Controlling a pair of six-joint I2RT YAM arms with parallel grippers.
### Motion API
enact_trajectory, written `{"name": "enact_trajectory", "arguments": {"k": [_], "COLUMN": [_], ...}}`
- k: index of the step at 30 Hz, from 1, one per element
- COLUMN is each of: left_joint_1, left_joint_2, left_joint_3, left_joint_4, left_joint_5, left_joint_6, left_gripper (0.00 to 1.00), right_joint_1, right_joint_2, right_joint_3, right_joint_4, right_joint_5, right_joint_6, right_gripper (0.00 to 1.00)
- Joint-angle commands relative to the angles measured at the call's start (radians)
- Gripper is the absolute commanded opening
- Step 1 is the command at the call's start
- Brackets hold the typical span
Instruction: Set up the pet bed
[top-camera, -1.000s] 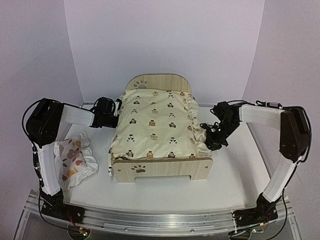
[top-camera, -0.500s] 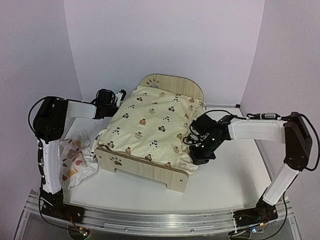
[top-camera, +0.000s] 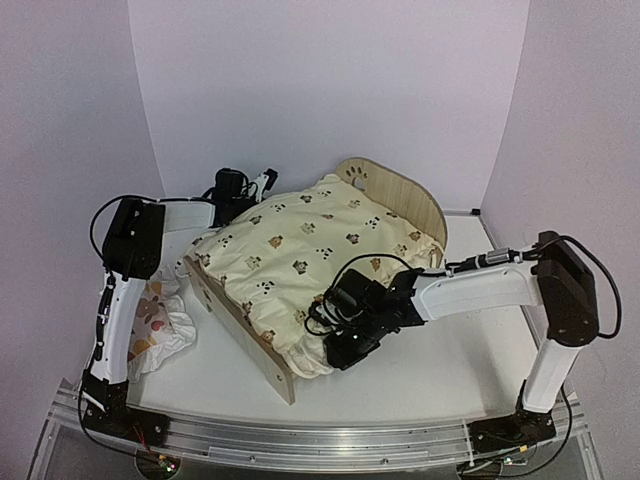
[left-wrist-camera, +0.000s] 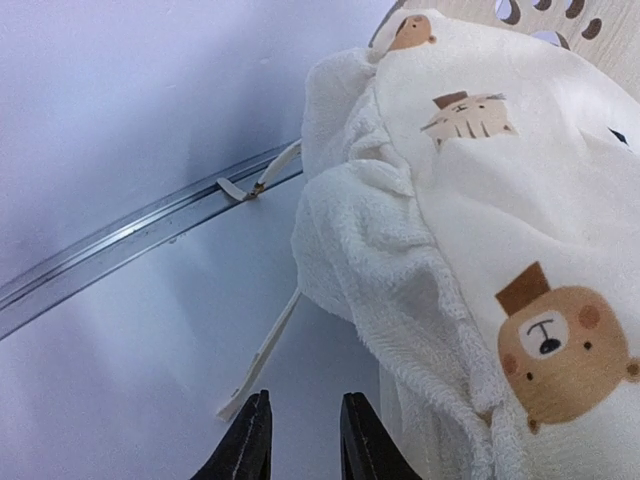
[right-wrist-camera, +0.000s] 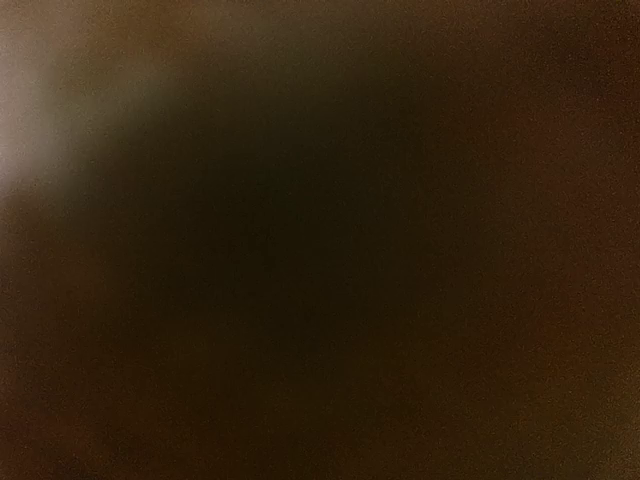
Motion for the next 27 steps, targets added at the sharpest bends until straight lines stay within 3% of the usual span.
{"name": "enact_trajectory", "arguments": {"k": [1,5,10,13,18,23,27], "left_joint_1": [-0.096,-0.095,-0.086,-0.084,-0.081,-0.080,-0.082], "left_joint_2": [0.087,0.094,-0.028,-0.106,-0.236,-0.354,-0.513], "left_joint_3": [0.123,0.175,0.085,0.023,-0.053,-0.105,-0.217], "left_joint_4": [-0.095,-0.118,-0.102,-0.083,-0.061,-0.077,-0.137], "left_joint_5": [0.170,0.109,-0.135,-0.289,-0.497,-0.608,-0.638], "left_joint_6": [-0.003,0.000,0.036,0.050,0.062,0.055,-0.009], "left_gripper": [0.28,0.33,0.46,0.50,0.72,0.87,0.90], "right_joint_1": [-0.024,-0.023,-0.023,-0.023,-0.023,-0.036,-0.128], "right_joint_2": [0.094,0.089,-0.095,-0.199,-0.314,-0.413,-0.442], "right_joint_3": [0.134,0.120,0.013,0.008,0.062,0.096,0.135], "right_joint_4": [0.200,0.171,0.065,-0.016,-0.151,-0.218,-0.220], "right_joint_5": [0.045,0.082,0.185,0.238,0.351,0.539,0.608], "right_joint_6": [-0.048,-0.066,-0.081,-0.114,-0.162,-0.202,-0.241], "right_gripper": [0.07,0.07,0.16,0.33,0.65,0.85,0.98]}}
